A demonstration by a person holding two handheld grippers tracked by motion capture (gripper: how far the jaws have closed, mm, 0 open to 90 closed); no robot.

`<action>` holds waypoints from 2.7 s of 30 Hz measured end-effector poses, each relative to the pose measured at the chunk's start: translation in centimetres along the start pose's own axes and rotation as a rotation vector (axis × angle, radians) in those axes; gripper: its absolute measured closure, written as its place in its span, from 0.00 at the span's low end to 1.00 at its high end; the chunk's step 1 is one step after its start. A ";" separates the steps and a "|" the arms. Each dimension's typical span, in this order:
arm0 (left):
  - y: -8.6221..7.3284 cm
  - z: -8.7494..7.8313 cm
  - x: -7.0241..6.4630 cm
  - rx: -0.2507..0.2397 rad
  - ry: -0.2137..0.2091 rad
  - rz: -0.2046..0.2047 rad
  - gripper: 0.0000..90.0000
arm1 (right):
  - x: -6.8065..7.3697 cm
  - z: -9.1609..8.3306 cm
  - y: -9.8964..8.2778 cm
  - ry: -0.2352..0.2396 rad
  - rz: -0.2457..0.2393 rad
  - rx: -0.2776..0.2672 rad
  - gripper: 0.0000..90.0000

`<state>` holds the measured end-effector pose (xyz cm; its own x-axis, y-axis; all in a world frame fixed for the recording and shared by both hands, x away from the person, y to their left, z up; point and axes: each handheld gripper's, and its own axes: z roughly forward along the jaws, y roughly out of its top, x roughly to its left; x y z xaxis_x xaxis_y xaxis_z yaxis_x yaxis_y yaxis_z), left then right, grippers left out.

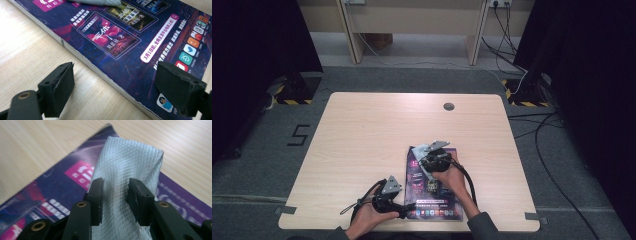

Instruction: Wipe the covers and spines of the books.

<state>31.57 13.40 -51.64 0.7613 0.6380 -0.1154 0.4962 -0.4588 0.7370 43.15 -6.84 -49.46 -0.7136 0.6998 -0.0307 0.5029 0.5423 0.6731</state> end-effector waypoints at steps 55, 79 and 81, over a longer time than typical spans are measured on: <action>0.0 0.1 0.0 0.006 0.013 -0.012 0.13 | 2.7 2.3 3.0 0.024 -0.055 0.030 0.72; -0.2 0.1 0.0 -0.008 0.016 -0.014 0.12 | -2.1 0.3 0.0 -0.055 0.051 -0.012 0.71; -0.1 0.1 0.0 -0.007 0.015 -0.012 0.12 | -1.2 0.6 0.3 -0.041 0.037 -0.022 0.71</action>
<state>31.56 13.41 -51.82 0.7486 0.6530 -0.1145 0.5027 -0.4466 0.7402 44.46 -7.20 -49.70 -0.6741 0.7377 -0.0359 0.5169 0.5059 0.6906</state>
